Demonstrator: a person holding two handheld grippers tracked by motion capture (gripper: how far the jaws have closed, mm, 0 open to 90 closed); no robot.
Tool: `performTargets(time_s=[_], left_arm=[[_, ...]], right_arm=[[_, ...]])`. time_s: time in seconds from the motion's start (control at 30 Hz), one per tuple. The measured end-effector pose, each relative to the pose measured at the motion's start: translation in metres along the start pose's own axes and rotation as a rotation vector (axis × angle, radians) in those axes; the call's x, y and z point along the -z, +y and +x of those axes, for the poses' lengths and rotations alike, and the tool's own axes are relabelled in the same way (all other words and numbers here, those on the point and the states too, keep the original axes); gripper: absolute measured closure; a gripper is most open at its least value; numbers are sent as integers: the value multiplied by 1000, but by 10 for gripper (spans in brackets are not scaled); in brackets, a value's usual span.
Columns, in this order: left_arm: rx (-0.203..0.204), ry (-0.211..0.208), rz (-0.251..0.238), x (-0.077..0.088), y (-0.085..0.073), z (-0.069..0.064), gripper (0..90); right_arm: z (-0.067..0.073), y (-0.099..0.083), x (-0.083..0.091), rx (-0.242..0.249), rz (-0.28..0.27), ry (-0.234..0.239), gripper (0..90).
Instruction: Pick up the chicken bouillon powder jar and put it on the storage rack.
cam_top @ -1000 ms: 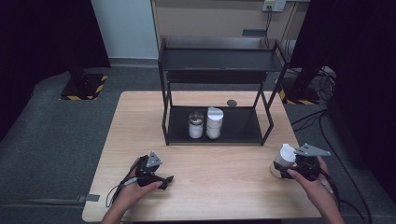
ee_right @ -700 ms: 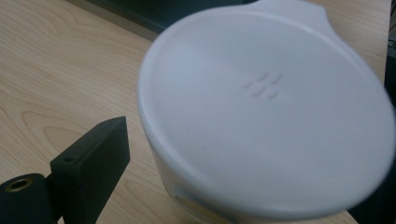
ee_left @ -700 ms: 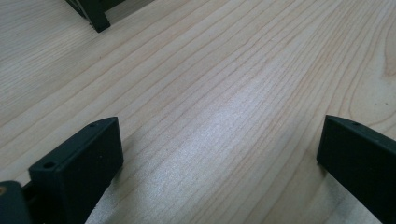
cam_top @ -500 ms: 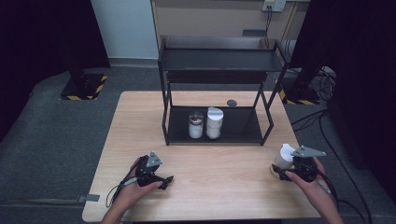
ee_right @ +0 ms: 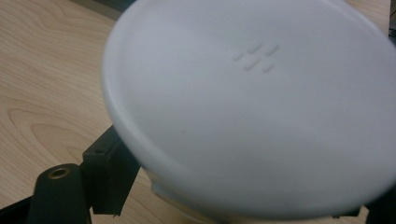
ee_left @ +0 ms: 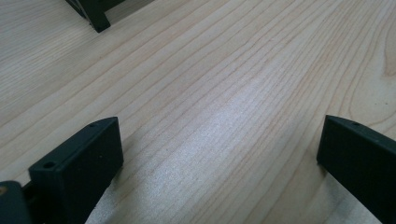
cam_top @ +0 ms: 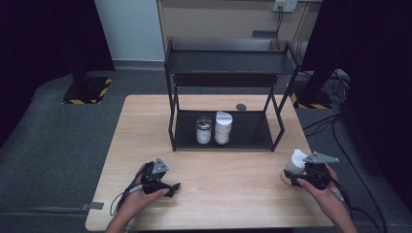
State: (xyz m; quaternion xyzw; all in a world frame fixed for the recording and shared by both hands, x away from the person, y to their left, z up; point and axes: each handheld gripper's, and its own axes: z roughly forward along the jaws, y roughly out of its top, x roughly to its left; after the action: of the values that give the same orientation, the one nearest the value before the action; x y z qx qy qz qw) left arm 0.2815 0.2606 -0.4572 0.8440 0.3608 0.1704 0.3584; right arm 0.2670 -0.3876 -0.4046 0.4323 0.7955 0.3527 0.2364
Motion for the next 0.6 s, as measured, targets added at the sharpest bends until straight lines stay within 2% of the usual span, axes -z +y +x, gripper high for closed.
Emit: performTargets(time_s=[0.13,0.3,0.6], left_arm=[[0,0,0,0,0,0,0],[0,0,0,0,0,0,0],[0,0,0,0,0,0,0]], right_arm=[[-2,0,-2,-9,10,-1,253],[-5,-1,-2,-26,12,21,305],[-9,-1,-3,-40,9,35,314]])
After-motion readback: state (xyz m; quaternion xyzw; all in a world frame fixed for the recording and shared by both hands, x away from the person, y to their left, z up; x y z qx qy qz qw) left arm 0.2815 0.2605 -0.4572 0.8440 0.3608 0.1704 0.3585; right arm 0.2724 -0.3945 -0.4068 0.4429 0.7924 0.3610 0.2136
